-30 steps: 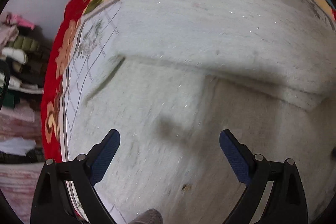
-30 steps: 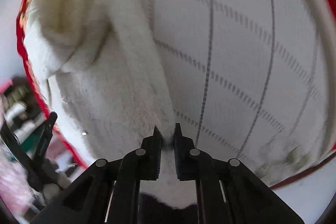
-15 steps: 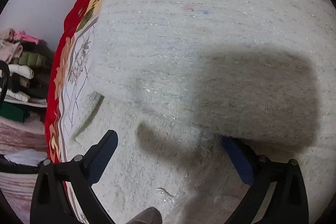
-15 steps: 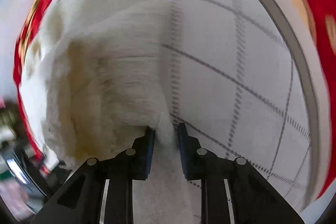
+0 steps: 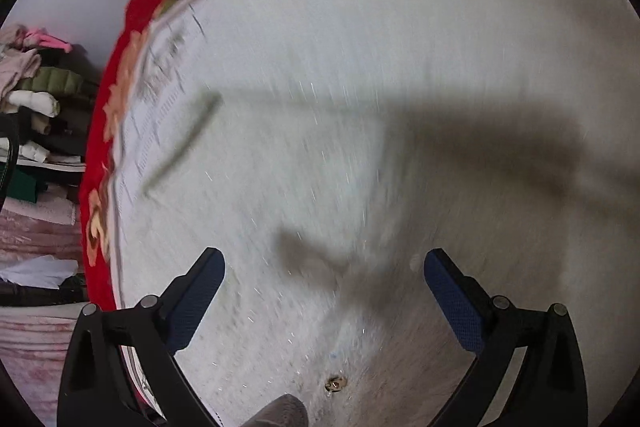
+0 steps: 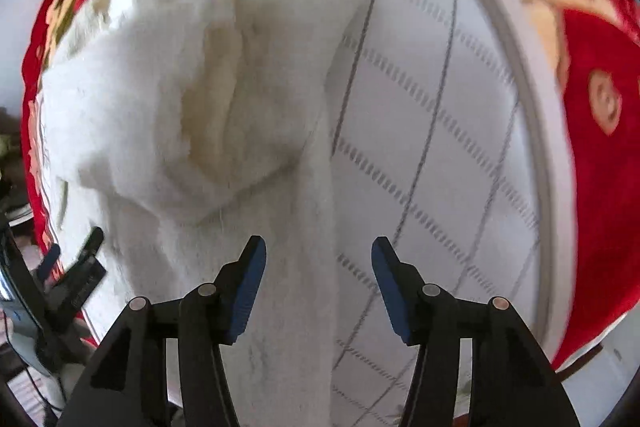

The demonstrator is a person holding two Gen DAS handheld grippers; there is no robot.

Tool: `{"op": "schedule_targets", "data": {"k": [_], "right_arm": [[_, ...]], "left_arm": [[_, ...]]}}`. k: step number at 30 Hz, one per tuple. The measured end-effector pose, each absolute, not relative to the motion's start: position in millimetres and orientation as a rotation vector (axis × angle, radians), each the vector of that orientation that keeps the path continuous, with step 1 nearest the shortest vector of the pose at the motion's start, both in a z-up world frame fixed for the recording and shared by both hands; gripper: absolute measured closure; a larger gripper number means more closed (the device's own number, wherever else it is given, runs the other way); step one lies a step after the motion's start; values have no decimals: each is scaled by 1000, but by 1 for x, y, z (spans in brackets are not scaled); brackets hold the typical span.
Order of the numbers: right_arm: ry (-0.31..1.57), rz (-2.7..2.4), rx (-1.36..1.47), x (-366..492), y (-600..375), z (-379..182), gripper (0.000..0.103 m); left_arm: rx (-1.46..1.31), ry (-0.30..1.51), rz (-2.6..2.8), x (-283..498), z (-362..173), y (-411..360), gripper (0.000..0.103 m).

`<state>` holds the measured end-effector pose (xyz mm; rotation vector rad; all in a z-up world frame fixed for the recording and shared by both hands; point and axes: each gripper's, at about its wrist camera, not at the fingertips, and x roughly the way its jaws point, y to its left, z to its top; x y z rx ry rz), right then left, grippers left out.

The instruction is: Fold large clothes

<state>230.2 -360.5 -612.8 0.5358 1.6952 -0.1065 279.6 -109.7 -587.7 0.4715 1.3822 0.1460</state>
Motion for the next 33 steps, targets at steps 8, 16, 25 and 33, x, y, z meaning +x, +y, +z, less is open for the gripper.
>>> {"op": "schedule_targets", "data": {"k": [8,16,25,33], "right_arm": [[1770,-239,311,211,-342,-639,34],[1741,-171,342,208,-336,-630,21],[1726,-18,435,173,-453,-581,21],[1761,3,402,157,-542,-577,21]], "left_arm": [[429,1356,127,268,-597,-96,0],[481,1292,262,258,-572,-107,0],[685,1247,487,172,-521,-190,0],[705,1380,479,91,-536,-281,0]]}}
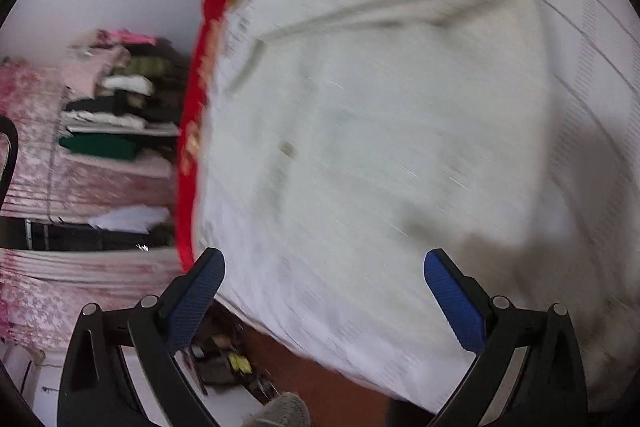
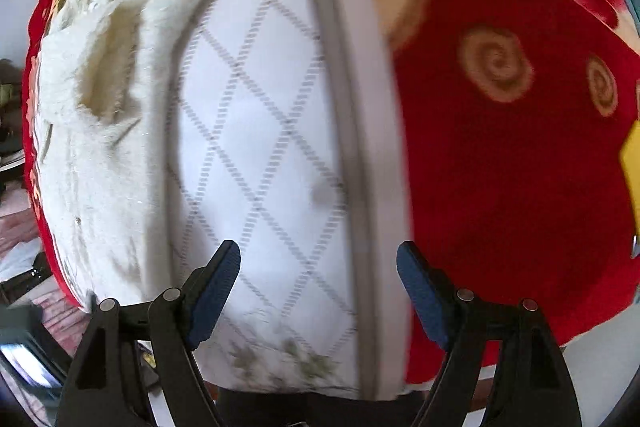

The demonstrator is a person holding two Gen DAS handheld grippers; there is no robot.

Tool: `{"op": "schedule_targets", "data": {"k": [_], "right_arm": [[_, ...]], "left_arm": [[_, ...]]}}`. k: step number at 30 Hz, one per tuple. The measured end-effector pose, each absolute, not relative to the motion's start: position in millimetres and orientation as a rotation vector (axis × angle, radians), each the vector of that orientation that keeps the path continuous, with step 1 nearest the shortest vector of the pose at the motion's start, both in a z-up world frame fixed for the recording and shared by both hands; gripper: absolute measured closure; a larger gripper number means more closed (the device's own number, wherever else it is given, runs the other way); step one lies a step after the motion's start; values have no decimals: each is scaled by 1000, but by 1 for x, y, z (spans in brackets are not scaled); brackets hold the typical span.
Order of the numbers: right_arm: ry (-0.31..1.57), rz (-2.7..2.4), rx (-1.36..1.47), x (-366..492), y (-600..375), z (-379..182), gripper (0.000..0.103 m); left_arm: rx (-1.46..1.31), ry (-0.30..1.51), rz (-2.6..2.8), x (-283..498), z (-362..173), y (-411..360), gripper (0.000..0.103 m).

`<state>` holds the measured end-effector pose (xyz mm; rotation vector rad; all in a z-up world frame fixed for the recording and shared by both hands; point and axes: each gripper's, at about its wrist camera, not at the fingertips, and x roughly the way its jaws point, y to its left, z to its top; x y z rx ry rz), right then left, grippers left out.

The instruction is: Fold large clothes

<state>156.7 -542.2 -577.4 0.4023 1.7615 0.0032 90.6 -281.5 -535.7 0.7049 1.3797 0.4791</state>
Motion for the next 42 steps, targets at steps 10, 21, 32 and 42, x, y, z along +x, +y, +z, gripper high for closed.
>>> {"op": "schedule_targets", "data": {"k": [10,21,32,42], "right_arm": [[1746,-38,423,187,-591,-577,21],[1734,49,574,219,-576,-622,21],[1518,517,982,289,-509,-654,8],[1405,552,1489,310,-437,-705,8]], "left_arm": [[802,1405,613,94,-613,-312,0],[800,1348,806,150,-623,-264,1],[627,1371,686,149,-593,-277,83],[613,1389,670,163,-579,-264,84]]}}
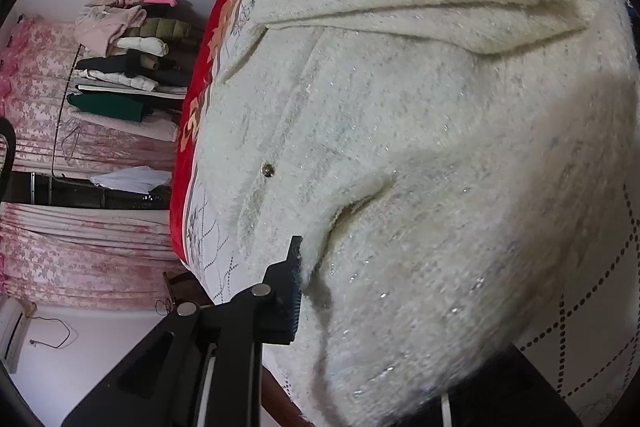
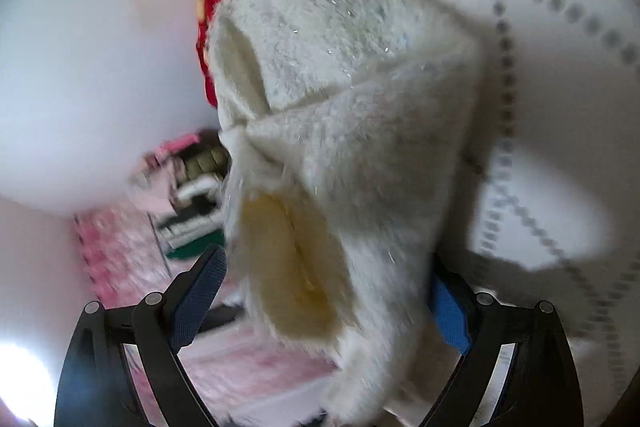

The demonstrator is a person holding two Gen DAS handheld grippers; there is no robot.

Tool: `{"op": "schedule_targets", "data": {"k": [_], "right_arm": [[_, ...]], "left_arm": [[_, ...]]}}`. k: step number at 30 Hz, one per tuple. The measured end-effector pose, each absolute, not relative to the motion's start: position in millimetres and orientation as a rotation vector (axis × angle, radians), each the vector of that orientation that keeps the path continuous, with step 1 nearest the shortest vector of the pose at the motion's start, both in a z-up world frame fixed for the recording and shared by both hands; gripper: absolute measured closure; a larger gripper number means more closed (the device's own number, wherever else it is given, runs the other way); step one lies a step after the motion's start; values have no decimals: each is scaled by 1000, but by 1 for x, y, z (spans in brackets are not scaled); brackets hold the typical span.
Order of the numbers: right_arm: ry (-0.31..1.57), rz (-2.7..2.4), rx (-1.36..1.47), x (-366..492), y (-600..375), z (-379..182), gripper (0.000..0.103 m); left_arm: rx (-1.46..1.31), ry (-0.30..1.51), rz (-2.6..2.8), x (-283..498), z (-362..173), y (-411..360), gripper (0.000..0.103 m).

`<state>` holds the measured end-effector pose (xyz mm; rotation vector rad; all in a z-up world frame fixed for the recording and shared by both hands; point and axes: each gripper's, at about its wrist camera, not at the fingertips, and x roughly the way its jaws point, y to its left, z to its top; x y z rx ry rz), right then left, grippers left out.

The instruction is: Fold large clothes

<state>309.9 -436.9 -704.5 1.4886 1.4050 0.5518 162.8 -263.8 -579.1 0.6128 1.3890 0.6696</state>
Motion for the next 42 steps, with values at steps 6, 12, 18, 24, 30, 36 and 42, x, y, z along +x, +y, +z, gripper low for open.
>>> {"op": "schedule_targets", "data": {"k": [6,12,18,24,30,36,42], "right_arm": [[1400,451,1524,314,-408,-707,34],[1447,342,1414,310,-381,-698,81],[1429,324,1256,321,-348,-607,83],[1435,284,1102,354,-282,-531,83],[1471,270,856,411,-178,-492,83],[1550,219,694,457,-112,-528,81],[1662,248,516,499,-43,-571,53]], "left_arm": [[574,1394,637,166,-572,-257,84],[483,1408,538,166,-553,-242,86],[389,1397,366,166,-497,-204,87],[250,1392,252,195,-451,-129,86],[153,1353,227,242,-450,-35,83],[29,1351,213,289,-485,56,81],[-96,1321,295,311,-503,129,27]]}}
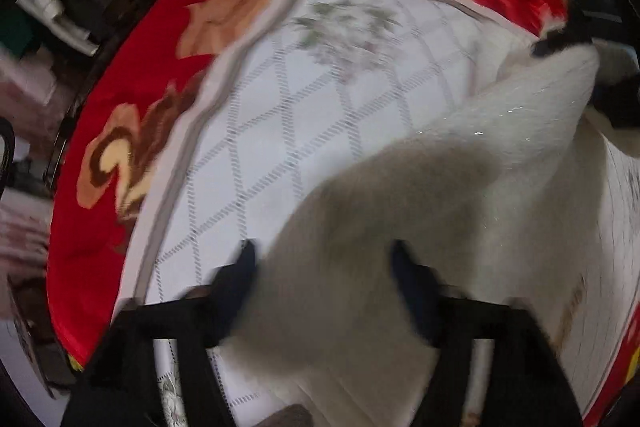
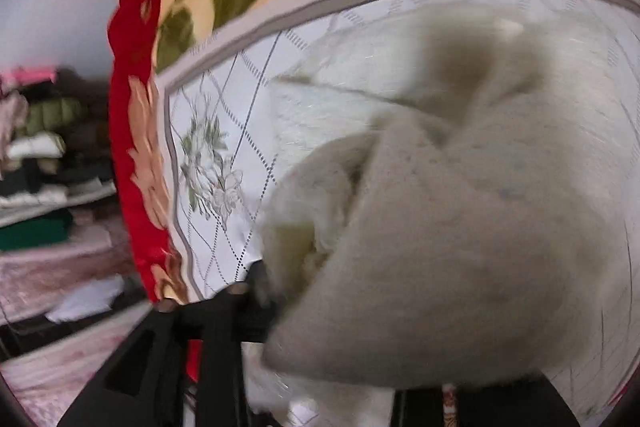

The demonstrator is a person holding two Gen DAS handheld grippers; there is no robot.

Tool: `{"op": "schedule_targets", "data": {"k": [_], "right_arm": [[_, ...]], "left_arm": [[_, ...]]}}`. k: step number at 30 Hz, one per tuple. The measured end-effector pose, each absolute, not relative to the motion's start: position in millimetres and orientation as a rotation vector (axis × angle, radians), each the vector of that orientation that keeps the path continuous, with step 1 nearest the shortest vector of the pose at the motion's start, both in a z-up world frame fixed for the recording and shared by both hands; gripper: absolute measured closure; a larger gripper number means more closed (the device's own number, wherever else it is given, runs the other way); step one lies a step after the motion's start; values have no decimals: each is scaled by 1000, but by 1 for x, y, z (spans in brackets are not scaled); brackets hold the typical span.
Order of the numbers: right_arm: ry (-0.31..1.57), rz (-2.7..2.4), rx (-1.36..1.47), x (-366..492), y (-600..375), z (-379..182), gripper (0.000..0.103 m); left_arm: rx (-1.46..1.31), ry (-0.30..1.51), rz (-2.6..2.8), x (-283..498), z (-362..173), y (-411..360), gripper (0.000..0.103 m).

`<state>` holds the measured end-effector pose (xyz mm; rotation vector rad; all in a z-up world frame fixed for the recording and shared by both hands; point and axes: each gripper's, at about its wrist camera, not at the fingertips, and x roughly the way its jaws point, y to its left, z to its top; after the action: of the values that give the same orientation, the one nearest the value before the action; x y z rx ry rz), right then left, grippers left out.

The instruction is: Fold large clothes

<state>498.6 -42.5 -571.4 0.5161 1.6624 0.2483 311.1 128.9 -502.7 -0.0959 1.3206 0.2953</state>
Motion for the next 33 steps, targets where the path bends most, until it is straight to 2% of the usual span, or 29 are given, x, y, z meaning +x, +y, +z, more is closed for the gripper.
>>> {"op": "schedule_targets", "data": {"k": [2,5,6,8,9,11,13,16,20,22,23,24,28,33], "right_arm": [[1654,312,505,509,-28,-573,41],[1574,469,577,522,-28,-558,38],[1535,499,590,524,-36,-548,38],[1437,482,581,515,-70,-524,37],[1408,414,550,511,-90,-518,31],[1375,286,513,501,-130,-516,26],[1414,149,486,493,-168,-536,26],[1530,75,524,489,-200,-599,26],[1582,147,706,493,-203,-668,27],[1493,174,810,491,-204,-674,41],[1475,174,816,489,-205,-671,55],[1453,179,839,484,-208,-668,64],[1420,121,981,429,-241,-643,71],[1526,-49,980,313,-287,-613,72]], "left_arm": [[-136,1314,314,312,-503,144,27],[-186,1324,300,315,-504,152,22],[-187,1324,300,316,-505,152,17],[-174,1326,303,319,-509,146,15],[-159,1336,308,321,-513,143,15],[-132,1358,335,323,-524,143,15],[-89,1397,388,320,-542,143,15],[-48,1451,412,313,-568,144,13],[-95,1447,414,310,-561,150,13],[-96,1441,436,309,-551,152,13],[-100,1432,443,308,-545,153,13],[-105,1419,452,307,-536,153,13],[-116,1379,458,294,-498,147,13],[-96,1396,406,269,-478,118,13]]}}
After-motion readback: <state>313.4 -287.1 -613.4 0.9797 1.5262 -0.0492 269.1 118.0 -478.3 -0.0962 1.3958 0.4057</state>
